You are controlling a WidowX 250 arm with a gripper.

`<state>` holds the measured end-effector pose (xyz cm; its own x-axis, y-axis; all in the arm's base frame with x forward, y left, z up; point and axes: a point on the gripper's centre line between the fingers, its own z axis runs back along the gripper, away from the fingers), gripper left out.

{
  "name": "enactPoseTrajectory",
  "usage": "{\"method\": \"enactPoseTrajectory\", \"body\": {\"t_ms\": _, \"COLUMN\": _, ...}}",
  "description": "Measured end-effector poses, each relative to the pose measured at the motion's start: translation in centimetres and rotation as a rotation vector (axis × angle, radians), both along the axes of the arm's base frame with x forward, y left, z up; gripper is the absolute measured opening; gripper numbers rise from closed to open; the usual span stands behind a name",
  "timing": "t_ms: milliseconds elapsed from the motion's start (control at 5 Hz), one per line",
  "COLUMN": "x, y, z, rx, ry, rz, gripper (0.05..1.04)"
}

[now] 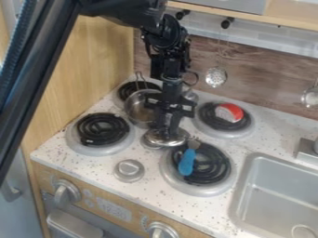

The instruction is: Move the silver lid to the bottom left burner

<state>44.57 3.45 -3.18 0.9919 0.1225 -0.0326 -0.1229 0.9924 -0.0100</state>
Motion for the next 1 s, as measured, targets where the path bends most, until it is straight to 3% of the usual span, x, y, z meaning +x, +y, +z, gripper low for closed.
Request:
{"method": "enactPoseTrajectory", "body": {"t_ms": 200, "x": -0.1, "y": -0.2, "z": 0.1, "rx": -0.014, "ry": 0.006, "rz": -0.016, "gripper": 0.24}}
{"method": "enactPoseTrajectory", "body": {"t_ms": 400, "x": -0.7, "y": -0.5, "z": 2.2, "rx": -0.027, "ry": -0.028, "rz": -0.034, "gripper": 0.236}}
{"method": "enactPoseTrajectory", "body": {"t_ms": 600, "x": -1.8, "y": 0.2, "z": 6.4, "rx": -0.011, "ry": -0.094, "rz": -0.009, "gripper": 0.215}}
{"method": "enactPoseTrajectory", "body": {"t_ms": 800, "x": -4.3, "y": 3.1, "z": 6.5, "rx": 0.003, "ry": -0.068, "rz": 0.074, "gripper": 0.211}}
{"method": "enactPoseTrajectory", "body": {"t_ms": 1000, "x": -6.6, "y": 6.6, "z": 5.9, "rx": 0.048, "ry": -0.048, "rz": 0.157, "gripper": 0.211}}
